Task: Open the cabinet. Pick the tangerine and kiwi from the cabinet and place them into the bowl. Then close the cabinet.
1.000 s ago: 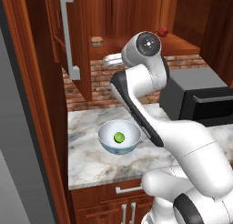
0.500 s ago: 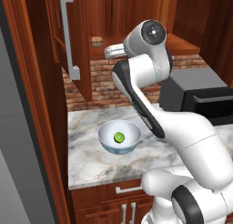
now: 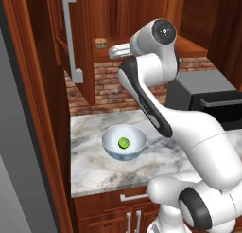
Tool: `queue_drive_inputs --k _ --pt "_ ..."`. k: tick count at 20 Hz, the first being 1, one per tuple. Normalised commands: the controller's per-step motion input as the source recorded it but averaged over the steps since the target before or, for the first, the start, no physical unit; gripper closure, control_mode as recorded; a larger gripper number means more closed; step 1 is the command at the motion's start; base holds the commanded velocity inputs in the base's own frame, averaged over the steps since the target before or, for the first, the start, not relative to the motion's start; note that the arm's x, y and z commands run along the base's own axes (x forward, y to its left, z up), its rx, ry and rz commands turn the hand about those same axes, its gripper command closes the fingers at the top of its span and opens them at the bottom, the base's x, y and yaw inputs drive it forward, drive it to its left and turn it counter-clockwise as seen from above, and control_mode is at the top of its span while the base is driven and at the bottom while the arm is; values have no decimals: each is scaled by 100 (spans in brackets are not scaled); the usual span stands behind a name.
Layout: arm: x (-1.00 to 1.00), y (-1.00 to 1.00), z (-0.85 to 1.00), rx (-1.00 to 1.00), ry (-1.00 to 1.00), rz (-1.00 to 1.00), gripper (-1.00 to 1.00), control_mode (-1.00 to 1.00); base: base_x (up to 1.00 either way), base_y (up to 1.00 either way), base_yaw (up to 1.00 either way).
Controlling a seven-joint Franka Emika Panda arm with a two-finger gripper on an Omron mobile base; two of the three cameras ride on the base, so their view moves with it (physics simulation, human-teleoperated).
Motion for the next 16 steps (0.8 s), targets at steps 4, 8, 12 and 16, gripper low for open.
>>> queue_drive_inputs --k 4,8,12,16 --pt "41 13 7 0 0 0 -100 -100 0 0 0" --pt "48 24 10 0 0 0 -100 -100 0 0 0" --pt "51 26 8 0 1 0 -100 -100 0 0 0" --pt "51 29 6 0 6 0 -100 -100 0 0 0"
